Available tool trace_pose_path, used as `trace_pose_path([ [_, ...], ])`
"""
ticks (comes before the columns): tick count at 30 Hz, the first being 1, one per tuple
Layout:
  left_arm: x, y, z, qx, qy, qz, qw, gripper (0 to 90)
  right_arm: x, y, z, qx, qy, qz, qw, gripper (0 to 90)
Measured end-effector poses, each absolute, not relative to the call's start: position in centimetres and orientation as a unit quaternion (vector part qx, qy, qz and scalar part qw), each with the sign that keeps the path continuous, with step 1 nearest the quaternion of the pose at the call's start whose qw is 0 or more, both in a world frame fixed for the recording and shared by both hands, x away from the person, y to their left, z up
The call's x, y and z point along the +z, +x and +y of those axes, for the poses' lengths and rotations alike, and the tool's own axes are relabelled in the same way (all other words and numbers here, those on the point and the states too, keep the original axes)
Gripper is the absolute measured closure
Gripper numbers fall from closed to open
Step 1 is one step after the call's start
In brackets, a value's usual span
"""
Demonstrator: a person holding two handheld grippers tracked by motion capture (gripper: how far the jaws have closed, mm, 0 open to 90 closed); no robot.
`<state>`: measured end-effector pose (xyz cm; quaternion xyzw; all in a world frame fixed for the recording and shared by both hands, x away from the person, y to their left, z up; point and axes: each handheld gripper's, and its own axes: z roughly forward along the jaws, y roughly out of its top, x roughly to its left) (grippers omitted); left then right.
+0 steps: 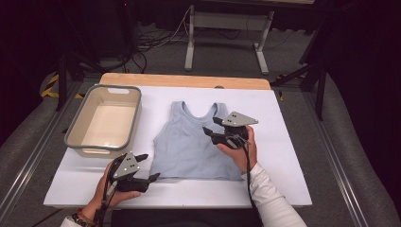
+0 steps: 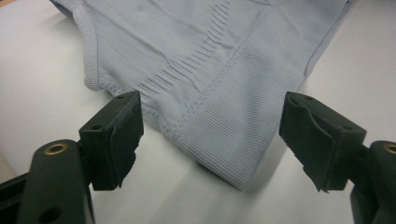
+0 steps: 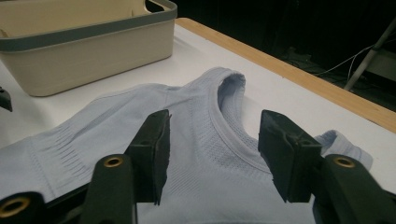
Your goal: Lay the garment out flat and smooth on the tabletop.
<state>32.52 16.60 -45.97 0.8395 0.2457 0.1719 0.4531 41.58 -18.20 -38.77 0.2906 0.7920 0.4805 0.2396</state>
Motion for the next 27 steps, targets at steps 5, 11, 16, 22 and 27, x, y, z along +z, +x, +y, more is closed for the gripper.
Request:
trace_pose_path([
  [5, -46.2, 32.4, 16.1, 0.161, 0.847, 0.236, 0.449, 24.9, -38.8, 42.6, -17.3, 0.476, 0.294, 0.794, 0.238, 44.1],
  [11, -46.2, 32.6, 16.1, 0.153, 0.845, 0.241, 0.452, 29.6, -38.6, 43.8, -16.2, 0.480, 0.301, 0.791, 0.230, 53.8],
  [16, -46.1, 32.9, 16.1, 0.144, 0.838, 0.251, 0.463, 30.3, -38.2, 44.7, -14.2, 0.475, 0.290, 0.801, 0.221, 57.5],
  [22, -46.1, 33.3, 15.4, 0.142, 0.842, 0.250, 0.456, 29.3, -38.1, 46.0, -12.0, 0.462, 0.290, 0.811, 0.211, 55.1],
  [27, -46.3, 33.8, 14.8, 0.145, 0.853, 0.253, 0.433, 30.8, -38.7, 47.7, -10.4, 0.439, 0.295, 0.824, 0.204, 54.0],
])
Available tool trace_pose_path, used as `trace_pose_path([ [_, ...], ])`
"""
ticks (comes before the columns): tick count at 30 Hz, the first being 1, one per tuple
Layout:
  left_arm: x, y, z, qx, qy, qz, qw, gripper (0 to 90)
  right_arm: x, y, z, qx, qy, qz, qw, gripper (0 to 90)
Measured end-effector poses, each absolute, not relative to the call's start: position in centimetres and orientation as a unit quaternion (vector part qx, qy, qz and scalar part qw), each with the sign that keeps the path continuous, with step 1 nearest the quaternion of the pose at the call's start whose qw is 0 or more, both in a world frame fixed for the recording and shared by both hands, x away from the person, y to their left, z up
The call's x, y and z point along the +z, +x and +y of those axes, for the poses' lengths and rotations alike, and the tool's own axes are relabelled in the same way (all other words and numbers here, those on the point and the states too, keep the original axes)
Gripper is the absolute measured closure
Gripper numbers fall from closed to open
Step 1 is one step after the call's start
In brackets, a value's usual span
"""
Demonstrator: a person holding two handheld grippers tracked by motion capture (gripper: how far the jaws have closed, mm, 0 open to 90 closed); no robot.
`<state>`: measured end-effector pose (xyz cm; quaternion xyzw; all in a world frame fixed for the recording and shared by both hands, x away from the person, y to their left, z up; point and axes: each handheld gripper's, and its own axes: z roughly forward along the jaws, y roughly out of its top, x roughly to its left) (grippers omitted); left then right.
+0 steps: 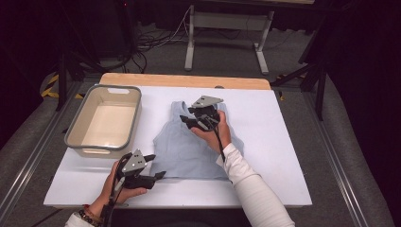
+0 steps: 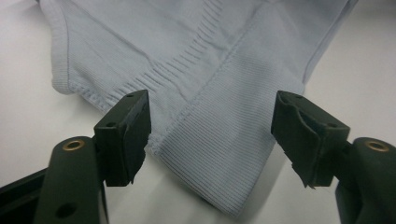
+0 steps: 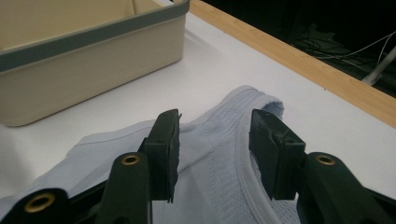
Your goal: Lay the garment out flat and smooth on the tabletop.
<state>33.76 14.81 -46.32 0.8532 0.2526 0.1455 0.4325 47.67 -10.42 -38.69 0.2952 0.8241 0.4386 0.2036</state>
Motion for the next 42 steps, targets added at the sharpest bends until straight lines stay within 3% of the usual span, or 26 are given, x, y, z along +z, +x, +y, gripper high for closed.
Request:
trace_pose_path([
  [5, -46.6, 34.2, 14.8, 0.143, 0.858, 0.262, 0.417, 33.7, -38.9, 48.5, -9.3, 0.414, 0.291, 0.832, 0.229, 57.0],
  [11, -46.8, 34.9, 15.1, 0.123, 0.852, 0.286, 0.421, 30.5, -39.1, 49.9, -7.7, 0.409, 0.288, 0.841, 0.206, 61.5],
  [20, -47.0, 35.1, 14.4, 0.126, 0.865, 0.292, 0.387, 30.5, -40.6, 52.0, -4.8, 0.376, 0.311, 0.854, 0.178, 53.5],
  [24, -47.1, 35.4, 14.6, 0.093, 0.863, 0.302, 0.393, 34.8, -41.3, 53.2, -3.7, 0.355, 0.331, 0.859, 0.163, 50.0],
  [39, -46.9, 35.0, 14.6, 0.091, 0.868, 0.299, 0.386, 42.3, -44.7, 56.0, -3.8, 0.300, 0.393, 0.858, 0.137, 51.2],
  [42, -46.9, 35.0, 14.6, 0.091, 0.870, 0.297, 0.384, 43.8, -44.7, 56.0, -4.0, 0.303, 0.394, 0.857, 0.138, 55.5],
])
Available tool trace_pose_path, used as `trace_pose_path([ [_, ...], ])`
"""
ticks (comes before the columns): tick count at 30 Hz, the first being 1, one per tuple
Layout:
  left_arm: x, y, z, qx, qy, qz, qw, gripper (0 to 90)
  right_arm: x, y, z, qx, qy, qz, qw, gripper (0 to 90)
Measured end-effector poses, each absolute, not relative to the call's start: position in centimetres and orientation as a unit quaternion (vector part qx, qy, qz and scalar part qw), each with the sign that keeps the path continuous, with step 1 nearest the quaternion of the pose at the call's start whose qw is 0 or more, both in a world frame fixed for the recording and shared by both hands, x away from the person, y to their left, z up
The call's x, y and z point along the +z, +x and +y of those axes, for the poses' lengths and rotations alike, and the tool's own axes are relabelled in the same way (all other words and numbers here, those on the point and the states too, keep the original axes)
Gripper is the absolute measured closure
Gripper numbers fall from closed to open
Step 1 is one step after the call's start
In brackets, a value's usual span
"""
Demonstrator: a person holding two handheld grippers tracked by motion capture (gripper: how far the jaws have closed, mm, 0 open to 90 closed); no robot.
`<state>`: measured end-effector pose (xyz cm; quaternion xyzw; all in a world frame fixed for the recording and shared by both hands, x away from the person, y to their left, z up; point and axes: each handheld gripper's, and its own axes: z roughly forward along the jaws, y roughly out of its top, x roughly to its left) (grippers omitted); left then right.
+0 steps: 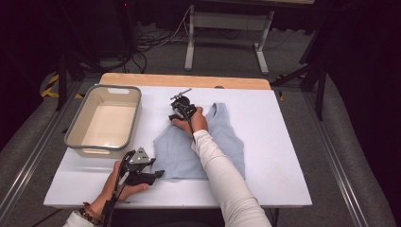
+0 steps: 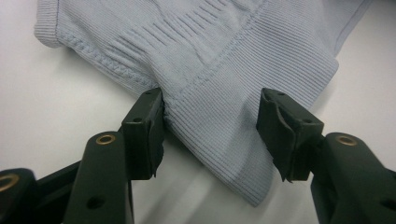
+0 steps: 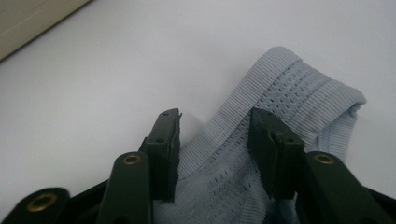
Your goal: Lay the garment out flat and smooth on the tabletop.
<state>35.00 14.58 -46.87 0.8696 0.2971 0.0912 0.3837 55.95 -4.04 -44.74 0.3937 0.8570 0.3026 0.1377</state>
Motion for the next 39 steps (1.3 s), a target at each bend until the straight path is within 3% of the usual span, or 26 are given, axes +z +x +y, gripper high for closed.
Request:
trace_pose_path([
  [3, -46.8, 34.8, 14.5, 0.084, 0.872, 0.290, 0.386, 52.1, -44.8, 55.9, -4.1, 0.300, 0.395, 0.856, 0.144, 62.3],
  [4, -46.8, 34.8, 14.5, 0.079, 0.872, 0.289, 0.388, 57.0, -44.8, 55.8, -3.9, 0.297, 0.390, 0.859, 0.147, 68.5],
  [9, -46.9, 34.8, 14.6, 0.047, 0.869, 0.288, 0.399, 80.6, -44.6, 55.9, -3.8, 0.287, 0.383, 0.866, 0.146, 80.9],
  [16, -46.4, 34.6, 15.0, 0.067, 0.869, 0.282, 0.400, 83.1, -44.4, 55.9, -4.0, 0.302, 0.382, 0.863, 0.136, 85.0],
  [31, -45.2, 33.1, 17.4, 0.108, 0.869, 0.276, 0.395, 83.2, -42.0, 54.5, -2.1, 0.353, 0.336, 0.860, 0.154, 85.1],
  [39, -44.5, 32.2, 16.6, 0.133, 0.869, 0.258, 0.400, 83.2, -41.9, 54.4, -2.2, 0.370, 0.337, 0.854, 0.145, 85.1],
])
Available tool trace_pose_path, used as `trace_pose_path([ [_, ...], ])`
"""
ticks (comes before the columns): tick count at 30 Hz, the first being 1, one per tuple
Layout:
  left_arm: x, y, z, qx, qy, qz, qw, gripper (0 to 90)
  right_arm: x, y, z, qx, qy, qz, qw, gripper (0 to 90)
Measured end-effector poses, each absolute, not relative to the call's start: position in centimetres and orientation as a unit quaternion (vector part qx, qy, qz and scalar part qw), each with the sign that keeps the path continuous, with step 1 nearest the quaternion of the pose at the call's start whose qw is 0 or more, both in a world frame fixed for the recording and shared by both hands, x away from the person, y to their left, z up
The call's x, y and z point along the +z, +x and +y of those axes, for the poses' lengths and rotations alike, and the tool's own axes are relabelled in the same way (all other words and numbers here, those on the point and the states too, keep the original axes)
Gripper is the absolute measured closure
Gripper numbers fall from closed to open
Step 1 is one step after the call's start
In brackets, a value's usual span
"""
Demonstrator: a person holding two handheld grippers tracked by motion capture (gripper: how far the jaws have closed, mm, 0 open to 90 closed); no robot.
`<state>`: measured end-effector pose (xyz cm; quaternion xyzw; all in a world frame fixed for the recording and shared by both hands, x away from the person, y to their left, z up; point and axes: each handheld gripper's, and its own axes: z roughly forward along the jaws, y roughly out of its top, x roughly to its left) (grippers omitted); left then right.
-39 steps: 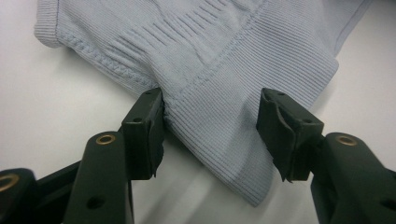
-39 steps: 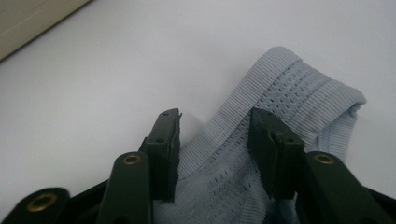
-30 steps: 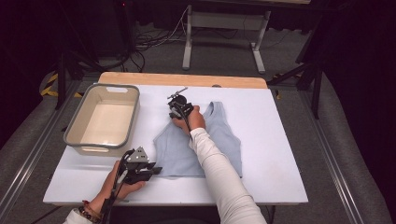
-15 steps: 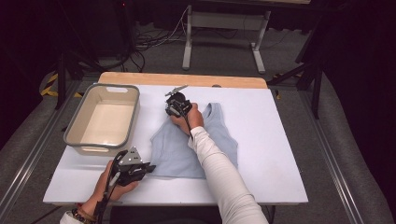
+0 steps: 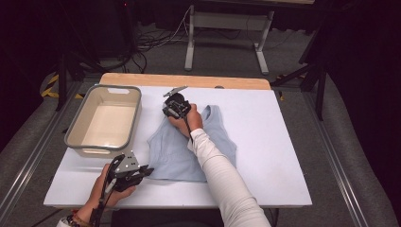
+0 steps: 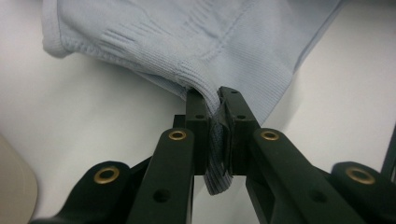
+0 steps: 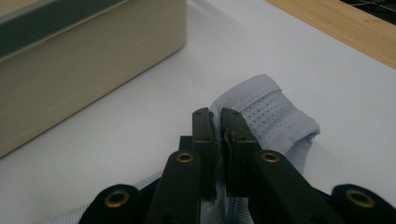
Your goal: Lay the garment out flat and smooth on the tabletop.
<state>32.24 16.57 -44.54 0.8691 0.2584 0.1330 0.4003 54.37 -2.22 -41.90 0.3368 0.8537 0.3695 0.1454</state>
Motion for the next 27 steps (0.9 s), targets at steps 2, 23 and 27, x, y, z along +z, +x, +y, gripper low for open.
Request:
trace_pose_path([
  [2, -44.4, 32.2, 16.5, 0.138, 0.868, 0.255, 0.403, 83.2, -41.9, 54.3, -2.2, 0.370, 0.332, 0.855, 0.148, 85.1],
  [23, -42.9, 31.2, 16.9, 0.171, 0.865, 0.248, 0.401, 83.1, -39.7, 53.4, -2.4, 0.406, 0.300, 0.848, 0.163, 85.1],
  [27, -42.6, 31.2, 16.7, 0.171, 0.857, 0.244, 0.421, 82.9, -39.5, 53.2, -2.5, 0.418, 0.300, 0.843, 0.160, 85.7],
])
